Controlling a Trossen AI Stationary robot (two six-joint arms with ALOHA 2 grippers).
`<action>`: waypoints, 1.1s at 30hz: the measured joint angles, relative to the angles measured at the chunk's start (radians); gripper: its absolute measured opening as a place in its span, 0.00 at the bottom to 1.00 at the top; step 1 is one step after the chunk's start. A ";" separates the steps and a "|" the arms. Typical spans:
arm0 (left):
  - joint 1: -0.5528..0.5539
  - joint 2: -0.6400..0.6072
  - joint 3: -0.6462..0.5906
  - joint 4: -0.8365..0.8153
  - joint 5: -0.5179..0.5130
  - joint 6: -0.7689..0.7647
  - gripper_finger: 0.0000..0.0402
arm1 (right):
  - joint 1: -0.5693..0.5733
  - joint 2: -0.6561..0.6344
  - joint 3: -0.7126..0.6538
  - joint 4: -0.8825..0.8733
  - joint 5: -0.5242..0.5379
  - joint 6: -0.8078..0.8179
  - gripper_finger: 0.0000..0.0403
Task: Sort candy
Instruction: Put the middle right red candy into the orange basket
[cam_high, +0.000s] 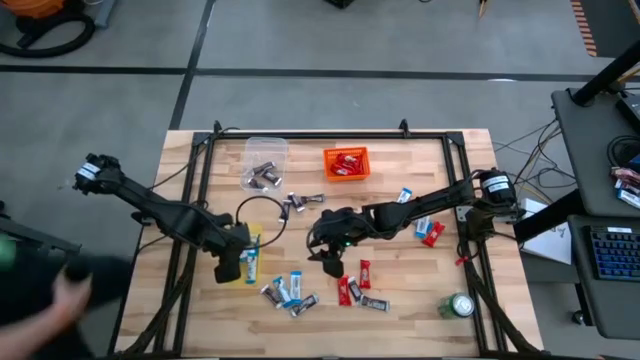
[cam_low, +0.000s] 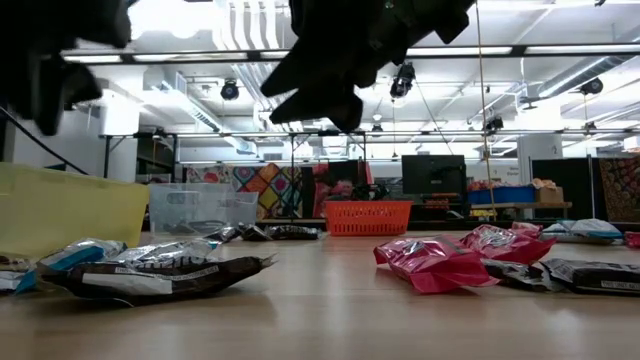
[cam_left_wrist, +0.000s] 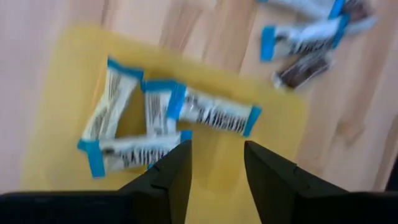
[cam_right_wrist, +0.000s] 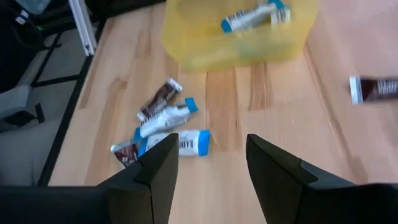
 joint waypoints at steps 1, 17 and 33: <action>0.000 0.000 0.011 0.013 -0.019 0.007 0.31 | 0.000 0.000 0.000 -0.013 0.000 0.017 0.44; 0.000 0.020 0.015 0.353 -0.382 0.307 0.30 | 0.000 -0.019 0.000 -0.634 0.059 0.279 0.44; 0.001 0.081 0.015 0.355 -0.541 0.409 0.30 | -0.098 -0.067 -0.024 -1.321 0.396 0.046 0.44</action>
